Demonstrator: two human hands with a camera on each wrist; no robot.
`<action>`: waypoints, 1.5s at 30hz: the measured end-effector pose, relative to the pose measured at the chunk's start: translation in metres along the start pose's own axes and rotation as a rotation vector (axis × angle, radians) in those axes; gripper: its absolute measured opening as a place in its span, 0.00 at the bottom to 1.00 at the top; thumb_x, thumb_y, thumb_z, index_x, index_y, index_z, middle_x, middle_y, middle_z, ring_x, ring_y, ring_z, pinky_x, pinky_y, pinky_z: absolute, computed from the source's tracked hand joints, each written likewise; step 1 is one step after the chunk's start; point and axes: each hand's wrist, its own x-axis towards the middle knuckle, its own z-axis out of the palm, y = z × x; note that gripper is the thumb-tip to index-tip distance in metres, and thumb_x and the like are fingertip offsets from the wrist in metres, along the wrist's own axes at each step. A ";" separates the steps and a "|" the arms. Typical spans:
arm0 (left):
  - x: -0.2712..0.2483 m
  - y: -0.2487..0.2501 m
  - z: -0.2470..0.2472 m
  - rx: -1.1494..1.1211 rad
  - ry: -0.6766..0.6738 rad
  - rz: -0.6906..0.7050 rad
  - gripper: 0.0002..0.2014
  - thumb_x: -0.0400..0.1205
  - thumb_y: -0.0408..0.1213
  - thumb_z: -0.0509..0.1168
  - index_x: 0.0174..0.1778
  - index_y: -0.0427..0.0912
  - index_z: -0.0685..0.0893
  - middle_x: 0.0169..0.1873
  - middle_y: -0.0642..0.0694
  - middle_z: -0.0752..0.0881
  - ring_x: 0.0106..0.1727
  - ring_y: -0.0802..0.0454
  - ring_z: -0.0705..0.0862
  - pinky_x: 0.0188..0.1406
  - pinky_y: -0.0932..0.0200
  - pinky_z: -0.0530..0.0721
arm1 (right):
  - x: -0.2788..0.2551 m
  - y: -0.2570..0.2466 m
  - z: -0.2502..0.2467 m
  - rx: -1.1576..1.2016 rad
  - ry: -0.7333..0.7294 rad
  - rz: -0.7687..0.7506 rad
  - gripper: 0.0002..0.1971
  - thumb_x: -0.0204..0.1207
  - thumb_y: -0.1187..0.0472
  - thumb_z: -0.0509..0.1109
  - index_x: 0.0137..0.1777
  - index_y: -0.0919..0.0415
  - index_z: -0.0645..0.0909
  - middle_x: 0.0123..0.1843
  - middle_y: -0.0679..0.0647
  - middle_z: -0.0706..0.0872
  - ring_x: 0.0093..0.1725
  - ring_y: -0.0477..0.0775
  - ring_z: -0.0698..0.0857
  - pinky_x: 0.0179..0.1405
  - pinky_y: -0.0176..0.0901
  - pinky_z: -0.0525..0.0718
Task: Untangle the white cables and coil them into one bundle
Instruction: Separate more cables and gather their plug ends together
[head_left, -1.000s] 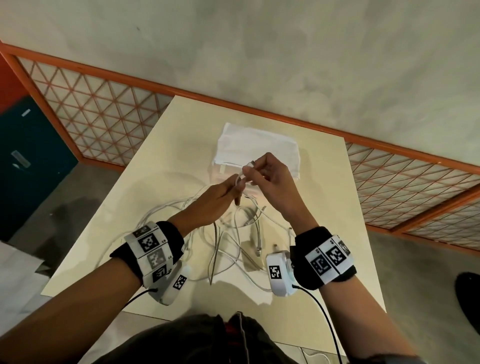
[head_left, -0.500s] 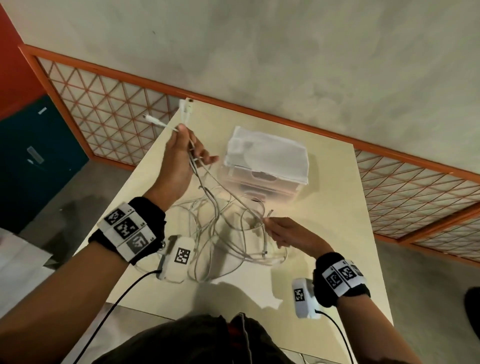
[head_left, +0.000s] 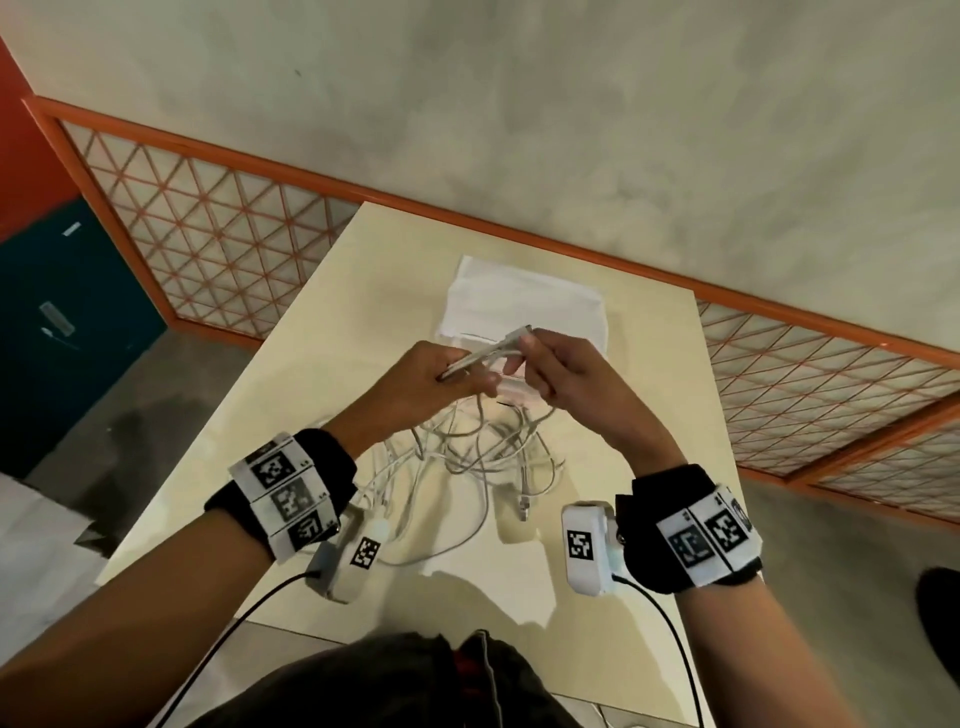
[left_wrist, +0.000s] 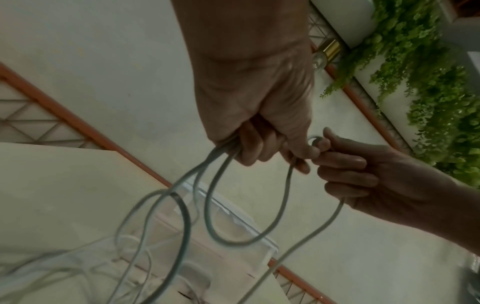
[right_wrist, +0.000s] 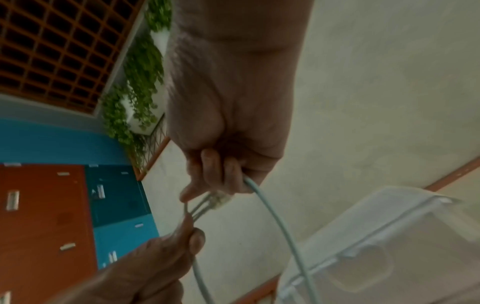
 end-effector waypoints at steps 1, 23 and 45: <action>0.000 0.001 -0.003 -0.011 0.031 0.027 0.08 0.81 0.39 0.67 0.36 0.43 0.86 0.16 0.56 0.66 0.17 0.62 0.60 0.18 0.68 0.58 | 0.000 -0.002 -0.002 0.012 0.012 -0.004 0.18 0.86 0.55 0.56 0.44 0.67 0.82 0.23 0.51 0.68 0.22 0.43 0.66 0.24 0.29 0.67; -0.006 -0.022 -0.047 -0.055 0.578 0.128 0.23 0.73 0.41 0.69 0.26 0.23 0.71 0.22 0.41 0.68 0.24 0.53 0.64 0.25 0.59 0.63 | -0.018 0.045 -0.026 -0.064 0.391 0.062 0.23 0.87 0.48 0.51 0.33 0.55 0.75 0.23 0.42 0.69 0.23 0.38 0.66 0.27 0.34 0.65; -0.001 0.009 -0.017 -0.180 0.104 0.010 0.21 0.85 0.43 0.60 0.24 0.47 0.69 0.20 0.55 0.65 0.17 0.60 0.60 0.16 0.68 0.60 | -0.030 0.087 -0.026 -0.637 -0.134 0.565 0.41 0.71 0.43 0.74 0.79 0.60 0.65 0.79 0.57 0.70 0.79 0.55 0.68 0.78 0.48 0.65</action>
